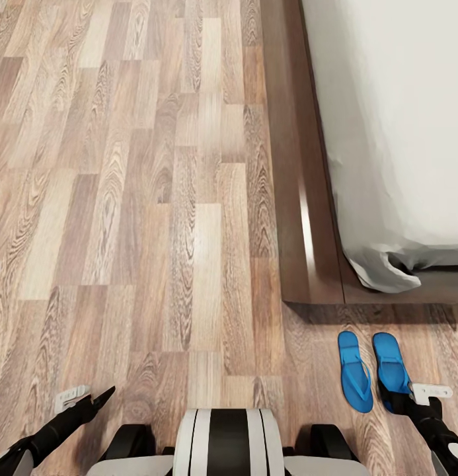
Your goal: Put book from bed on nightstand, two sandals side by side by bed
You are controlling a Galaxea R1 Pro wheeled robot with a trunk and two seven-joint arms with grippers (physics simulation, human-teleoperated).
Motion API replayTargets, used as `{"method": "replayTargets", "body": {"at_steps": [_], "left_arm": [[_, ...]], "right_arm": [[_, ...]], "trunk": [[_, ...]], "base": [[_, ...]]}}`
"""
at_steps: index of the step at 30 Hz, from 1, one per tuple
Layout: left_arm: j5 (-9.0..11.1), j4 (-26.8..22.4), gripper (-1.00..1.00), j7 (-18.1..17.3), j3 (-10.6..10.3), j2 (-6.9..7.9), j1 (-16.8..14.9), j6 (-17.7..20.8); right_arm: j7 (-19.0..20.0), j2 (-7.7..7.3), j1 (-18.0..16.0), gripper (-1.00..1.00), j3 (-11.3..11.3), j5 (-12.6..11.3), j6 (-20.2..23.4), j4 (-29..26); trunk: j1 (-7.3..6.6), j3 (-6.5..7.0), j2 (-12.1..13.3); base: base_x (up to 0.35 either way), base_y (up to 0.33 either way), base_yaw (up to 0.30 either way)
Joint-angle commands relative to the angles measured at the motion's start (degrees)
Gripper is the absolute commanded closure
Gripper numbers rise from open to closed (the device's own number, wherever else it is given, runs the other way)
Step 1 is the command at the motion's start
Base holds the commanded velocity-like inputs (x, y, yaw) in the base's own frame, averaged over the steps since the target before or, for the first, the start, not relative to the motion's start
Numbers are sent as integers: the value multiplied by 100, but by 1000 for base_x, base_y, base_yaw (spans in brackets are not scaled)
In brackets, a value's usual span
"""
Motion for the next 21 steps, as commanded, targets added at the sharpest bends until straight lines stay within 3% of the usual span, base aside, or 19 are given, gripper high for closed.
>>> {"method": "replayTargets", "body": {"at_steps": [1,21], "left_arm": [[23,4,-100,-28,15,-1,-3,26],[23,4,-100,-34,14,-1,-4,18]], "right_arm": [[39,3,-3,100,-22,-23,-15,4],[35,4,-3,100,-22,-23,-11,5]], "trunk": [[-1,-3,-1],[-1,-3,-1]], "base": [[0,0,0],[0,0,0]]}}
